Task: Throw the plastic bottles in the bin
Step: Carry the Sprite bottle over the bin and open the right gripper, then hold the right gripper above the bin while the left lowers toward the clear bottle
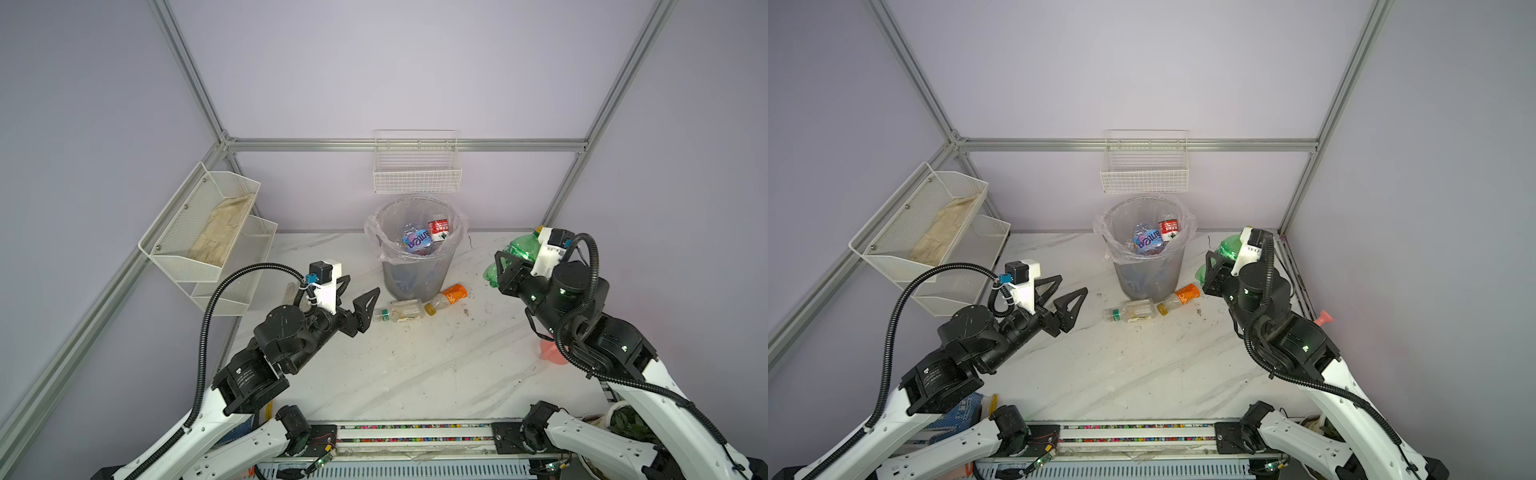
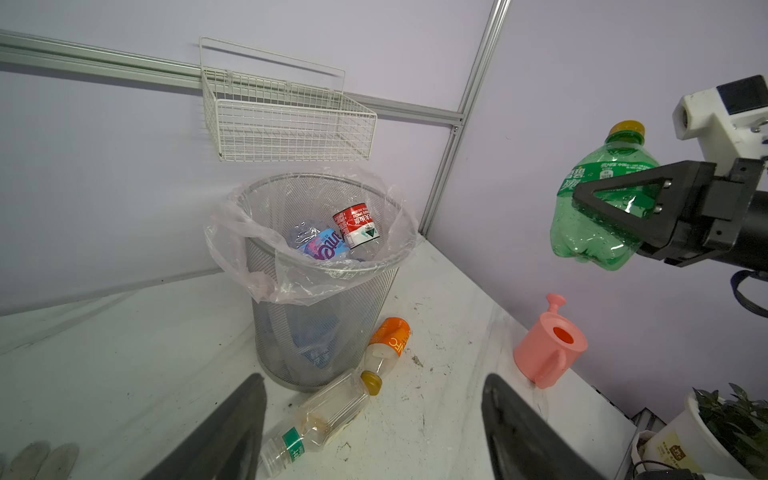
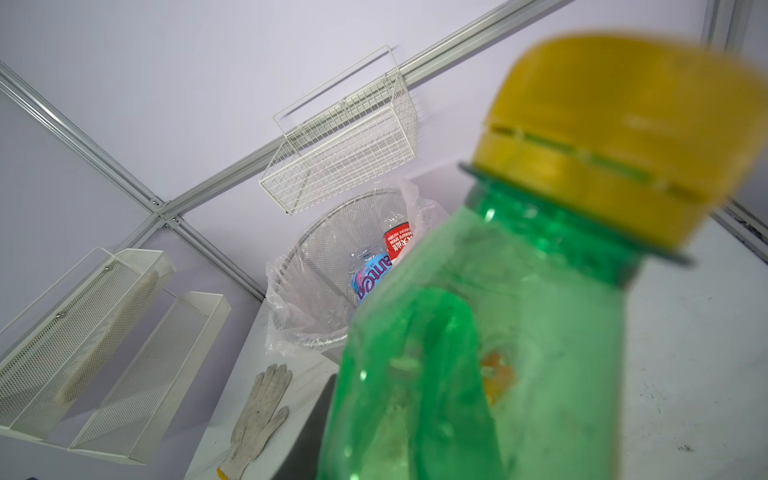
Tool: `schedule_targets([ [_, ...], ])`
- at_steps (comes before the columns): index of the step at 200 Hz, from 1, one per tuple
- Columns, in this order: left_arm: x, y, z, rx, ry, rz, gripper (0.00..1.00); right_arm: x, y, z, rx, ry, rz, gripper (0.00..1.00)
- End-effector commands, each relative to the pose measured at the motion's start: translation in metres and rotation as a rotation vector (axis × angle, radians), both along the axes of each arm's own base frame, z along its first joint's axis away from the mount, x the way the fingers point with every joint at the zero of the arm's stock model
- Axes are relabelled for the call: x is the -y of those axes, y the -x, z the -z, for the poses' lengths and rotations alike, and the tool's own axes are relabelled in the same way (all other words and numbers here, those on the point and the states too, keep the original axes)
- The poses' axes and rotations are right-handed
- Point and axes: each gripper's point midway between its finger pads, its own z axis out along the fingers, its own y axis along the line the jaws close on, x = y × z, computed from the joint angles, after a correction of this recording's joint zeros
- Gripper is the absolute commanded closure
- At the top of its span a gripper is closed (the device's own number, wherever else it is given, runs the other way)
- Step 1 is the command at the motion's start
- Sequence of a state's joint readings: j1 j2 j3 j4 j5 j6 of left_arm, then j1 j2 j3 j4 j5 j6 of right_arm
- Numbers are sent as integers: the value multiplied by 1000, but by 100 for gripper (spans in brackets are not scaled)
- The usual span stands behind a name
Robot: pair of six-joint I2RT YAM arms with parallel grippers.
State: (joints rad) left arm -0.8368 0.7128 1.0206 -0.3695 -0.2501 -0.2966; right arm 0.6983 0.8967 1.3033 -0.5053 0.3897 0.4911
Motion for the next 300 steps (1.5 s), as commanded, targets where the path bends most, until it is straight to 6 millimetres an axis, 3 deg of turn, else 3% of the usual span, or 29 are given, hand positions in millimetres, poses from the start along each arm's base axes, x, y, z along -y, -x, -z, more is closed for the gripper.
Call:
schedule_targets([
  [1,1,-2,9,-6,-12,-16,20,7,4,-30,94,-23,11,100],
  [72,5,-2,9,0,-39,-14,20,-5,-2,-74,200,-27,-25,100],
  [105,6,-1,9,2,-46,-12,20,-35,-22,-83,185,22,-95,100],
  [150,10,-2,8,1,-53,-7,20,-99,-76,-78,122,72,-190,100],
  [164,12,-3,8,0,-56,-6,21,-129,-111,-48,39,135,-201,90],
  [178,12,-2,6,3,-53,-1,20,-151,-135,-18,-62,216,-223,46],
  [188,11,0,5,6,-53,-1,21,-154,-148,-1,-139,266,-187,24],
  [199,9,1,4,9,-53,-4,20,-144,-157,9,-192,314,-107,15],
  [206,8,2,4,11,-54,-7,21,-142,-157,8,-193,315,-95,13],
  [210,7,2,4,12,-55,-11,21,-142,-155,5,-183,310,-95,6],
  [247,7,1,10,7,-73,-16,20,-127,-127,-28,-36,218,-129,2],
  [300,12,-2,15,-7,-85,-13,20,-113,-105,-30,-22,206,-149,2],
])
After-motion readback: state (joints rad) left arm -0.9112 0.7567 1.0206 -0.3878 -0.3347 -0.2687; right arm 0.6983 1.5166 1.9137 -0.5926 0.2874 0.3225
